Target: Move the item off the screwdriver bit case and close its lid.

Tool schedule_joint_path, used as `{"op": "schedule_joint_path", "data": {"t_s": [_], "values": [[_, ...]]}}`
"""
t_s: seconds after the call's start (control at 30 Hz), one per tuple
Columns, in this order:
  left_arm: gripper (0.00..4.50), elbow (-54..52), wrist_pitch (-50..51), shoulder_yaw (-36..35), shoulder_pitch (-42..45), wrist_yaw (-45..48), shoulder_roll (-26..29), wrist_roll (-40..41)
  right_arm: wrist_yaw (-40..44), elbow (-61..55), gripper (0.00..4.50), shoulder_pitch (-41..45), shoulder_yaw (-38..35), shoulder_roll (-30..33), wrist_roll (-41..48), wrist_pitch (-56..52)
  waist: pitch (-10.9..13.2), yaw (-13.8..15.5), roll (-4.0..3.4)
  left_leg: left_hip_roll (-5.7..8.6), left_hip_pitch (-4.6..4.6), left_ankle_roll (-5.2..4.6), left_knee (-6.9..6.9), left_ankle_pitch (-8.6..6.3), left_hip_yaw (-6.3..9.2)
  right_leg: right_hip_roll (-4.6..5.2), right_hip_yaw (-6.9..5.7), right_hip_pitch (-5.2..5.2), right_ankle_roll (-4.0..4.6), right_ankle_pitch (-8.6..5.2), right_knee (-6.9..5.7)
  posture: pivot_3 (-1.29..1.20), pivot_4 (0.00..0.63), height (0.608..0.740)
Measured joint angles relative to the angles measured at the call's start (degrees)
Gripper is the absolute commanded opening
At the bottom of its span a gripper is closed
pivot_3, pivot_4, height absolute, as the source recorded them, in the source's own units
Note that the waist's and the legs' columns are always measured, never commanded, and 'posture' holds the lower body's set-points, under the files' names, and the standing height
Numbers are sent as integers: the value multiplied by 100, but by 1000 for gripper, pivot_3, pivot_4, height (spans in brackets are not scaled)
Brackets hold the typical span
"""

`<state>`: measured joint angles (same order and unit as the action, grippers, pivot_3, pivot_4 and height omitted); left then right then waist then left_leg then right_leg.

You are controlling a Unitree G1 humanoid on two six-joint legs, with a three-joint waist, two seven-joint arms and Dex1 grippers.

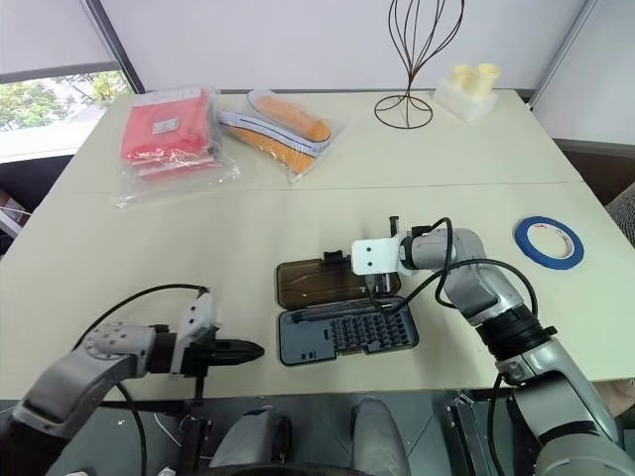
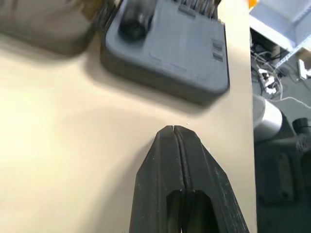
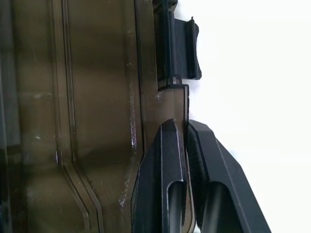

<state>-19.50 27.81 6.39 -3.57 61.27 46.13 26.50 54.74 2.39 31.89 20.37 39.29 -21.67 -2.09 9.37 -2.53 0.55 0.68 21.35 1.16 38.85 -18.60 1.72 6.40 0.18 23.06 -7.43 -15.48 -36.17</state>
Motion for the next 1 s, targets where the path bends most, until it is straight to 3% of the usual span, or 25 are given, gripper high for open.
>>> {"op": "schedule_joint_path", "data": {"t_s": [0.2,0.4,1.0], "values": [[0,558,18,-779,-52,233,351,171,-479,-449,157,-217,-125,4,-265,-148,15,11,-14,2,9,2,0,1,0,-5,-3,8,1,1,0,0,150,740],[0,1416,74,-1161,912,102,289,208,-715,-817,157,-307,-182,-1,-394,-300,45,47,-11,36,17,2,1,2,3,0,-6,11,-16,10,0,0,150,740],[0,3994,-956,-194,3111,262,-1143,-869,-814,-1804,157,-594,-294,-20,-632,-767,58,67,-2,44,26,1,10,3,-1,2,-17,14,-19,11,-2,0,150,740]]}}
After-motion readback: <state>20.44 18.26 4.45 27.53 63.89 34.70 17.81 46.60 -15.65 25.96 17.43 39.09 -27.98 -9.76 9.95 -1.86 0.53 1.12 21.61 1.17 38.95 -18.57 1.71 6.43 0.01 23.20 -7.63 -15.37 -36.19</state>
